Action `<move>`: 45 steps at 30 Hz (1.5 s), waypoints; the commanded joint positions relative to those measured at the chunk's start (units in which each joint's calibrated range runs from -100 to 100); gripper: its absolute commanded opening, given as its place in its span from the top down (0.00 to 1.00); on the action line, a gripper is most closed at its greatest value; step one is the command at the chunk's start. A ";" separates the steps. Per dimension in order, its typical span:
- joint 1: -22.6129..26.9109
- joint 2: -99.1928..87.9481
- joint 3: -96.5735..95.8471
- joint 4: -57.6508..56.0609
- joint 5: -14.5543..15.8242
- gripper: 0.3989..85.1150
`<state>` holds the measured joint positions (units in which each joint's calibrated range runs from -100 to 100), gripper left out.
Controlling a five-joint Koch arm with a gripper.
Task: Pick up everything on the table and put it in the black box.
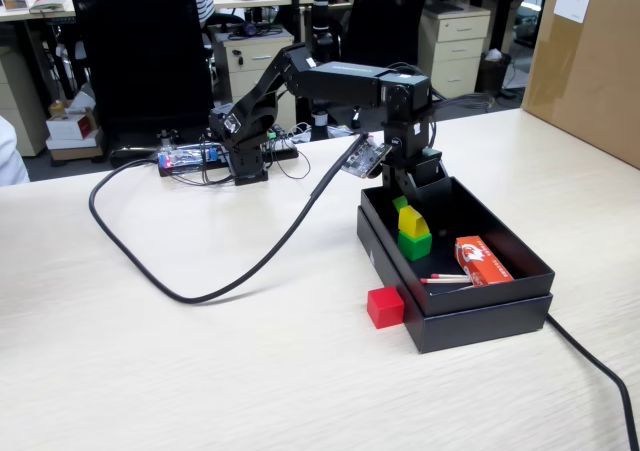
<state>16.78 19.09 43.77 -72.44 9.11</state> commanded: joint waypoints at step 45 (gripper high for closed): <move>-10.74 23.76 28.49 3.36 -2.93 0.44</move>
<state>5.79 43.17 67.23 -71.82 7.25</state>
